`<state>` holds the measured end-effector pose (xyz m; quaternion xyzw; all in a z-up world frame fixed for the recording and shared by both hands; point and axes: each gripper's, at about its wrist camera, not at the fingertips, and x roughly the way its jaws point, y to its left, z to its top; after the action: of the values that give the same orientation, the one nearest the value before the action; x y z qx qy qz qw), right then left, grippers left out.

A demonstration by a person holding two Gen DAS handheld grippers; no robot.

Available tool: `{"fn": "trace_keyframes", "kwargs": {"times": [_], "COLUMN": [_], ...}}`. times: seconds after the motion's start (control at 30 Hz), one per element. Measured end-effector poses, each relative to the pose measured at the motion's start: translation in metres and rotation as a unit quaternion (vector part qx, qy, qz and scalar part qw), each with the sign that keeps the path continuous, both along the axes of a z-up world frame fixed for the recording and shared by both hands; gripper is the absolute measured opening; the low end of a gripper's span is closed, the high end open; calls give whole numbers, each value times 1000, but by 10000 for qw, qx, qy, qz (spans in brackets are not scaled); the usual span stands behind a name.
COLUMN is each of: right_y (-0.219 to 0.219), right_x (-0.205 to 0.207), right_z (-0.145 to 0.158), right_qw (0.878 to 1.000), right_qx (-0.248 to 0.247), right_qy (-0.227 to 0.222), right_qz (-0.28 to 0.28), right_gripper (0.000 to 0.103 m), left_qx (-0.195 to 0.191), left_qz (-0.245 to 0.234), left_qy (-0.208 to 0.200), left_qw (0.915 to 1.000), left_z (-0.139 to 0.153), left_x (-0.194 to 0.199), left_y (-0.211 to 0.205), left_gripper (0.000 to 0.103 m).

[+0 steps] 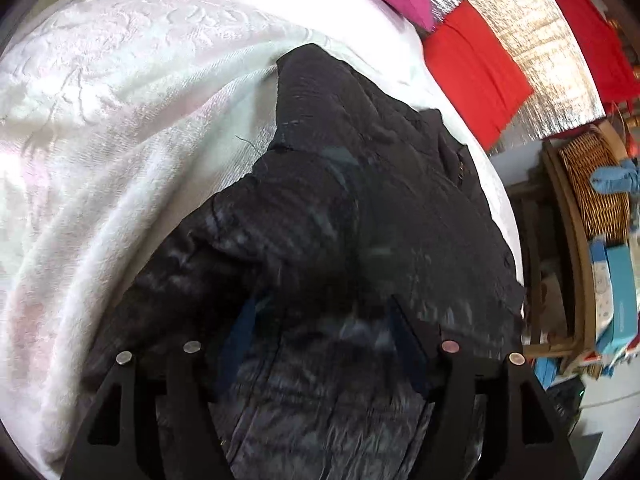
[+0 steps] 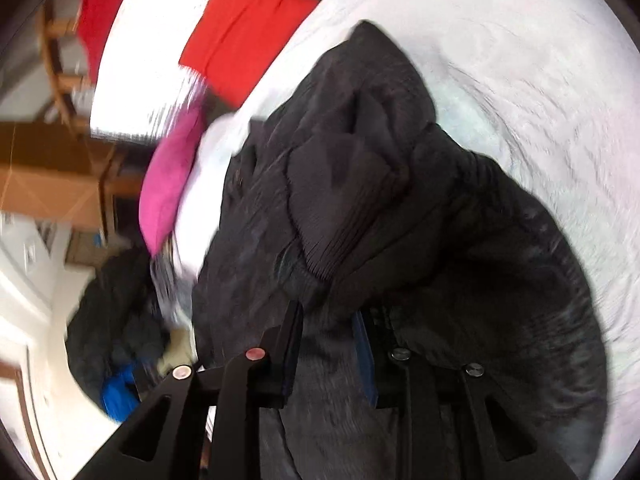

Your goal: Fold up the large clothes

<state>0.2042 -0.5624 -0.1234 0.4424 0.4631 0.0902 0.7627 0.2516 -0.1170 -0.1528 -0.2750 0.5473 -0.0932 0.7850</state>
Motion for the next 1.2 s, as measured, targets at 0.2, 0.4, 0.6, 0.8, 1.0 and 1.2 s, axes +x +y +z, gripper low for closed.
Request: {"fn": "trace_keyframes", "kwargs": {"times": [0.2,0.4,0.6,0.8,1.0,1.2], "right_y": [-23,-38,-15,4,17,5], "right_x": [-16,-5,41,52,42,52], "right_z": [39,40,11,-1,17,6], "right_qw": [9967,9891,9864,9744,9656,9737], "right_qx": [-590,-854,-1504,-2212,-2555,-2251], "right_qy": [-565,-812,-292,-42,-351,-121], "right_qz": [-12,-879,-591,-389,-348,-335], "right_gripper": [54,93,83,55,45,47], "left_qx": [789,1302,1868,1847,2342,2102], "left_qz": [-395,86,70,-204,-276,-336], "left_qy": [-422,-866,-901,-697,-866,-682], "left_qw": [9952,9877,9782,9801,9679,9747], "left_z": [33,44,29,7,12,8], "left_x": [-21,-10,23,43,37,49], "left_y": [11,37,25,7,-5,-4], "left_gripper": [69,79,79,79,79,80]}}
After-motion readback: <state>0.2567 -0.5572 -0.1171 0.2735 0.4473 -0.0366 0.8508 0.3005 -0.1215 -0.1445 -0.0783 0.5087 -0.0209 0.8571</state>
